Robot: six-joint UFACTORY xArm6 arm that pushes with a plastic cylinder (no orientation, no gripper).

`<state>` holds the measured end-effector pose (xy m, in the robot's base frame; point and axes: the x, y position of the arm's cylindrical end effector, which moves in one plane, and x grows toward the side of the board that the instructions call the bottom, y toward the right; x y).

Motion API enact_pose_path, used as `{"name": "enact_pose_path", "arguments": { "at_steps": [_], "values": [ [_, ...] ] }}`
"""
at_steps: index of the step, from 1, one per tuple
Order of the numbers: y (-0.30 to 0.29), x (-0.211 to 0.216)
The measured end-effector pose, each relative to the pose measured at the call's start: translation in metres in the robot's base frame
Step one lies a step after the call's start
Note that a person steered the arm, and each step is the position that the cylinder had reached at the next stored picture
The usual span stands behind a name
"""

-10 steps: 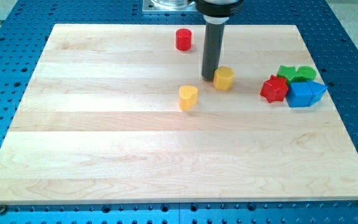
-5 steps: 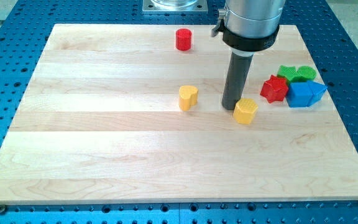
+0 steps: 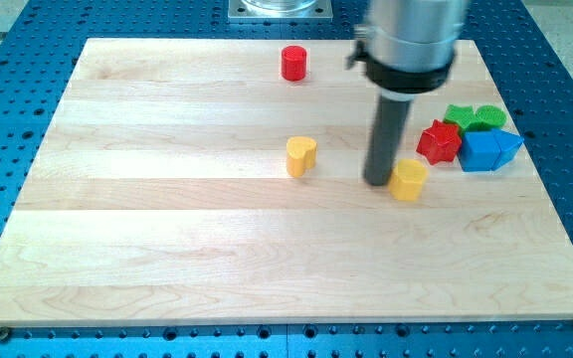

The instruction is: Move the hexagon below the blue blocks

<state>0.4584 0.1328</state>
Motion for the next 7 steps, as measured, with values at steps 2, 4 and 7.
{"name": "enact_pose_path", "arguments": {
  "at_steps": [2,4,7],
  "values": [
    [-0.007,0.025],
    [-0.016,0.043],
    [0.073,0.051]
  ]
}}
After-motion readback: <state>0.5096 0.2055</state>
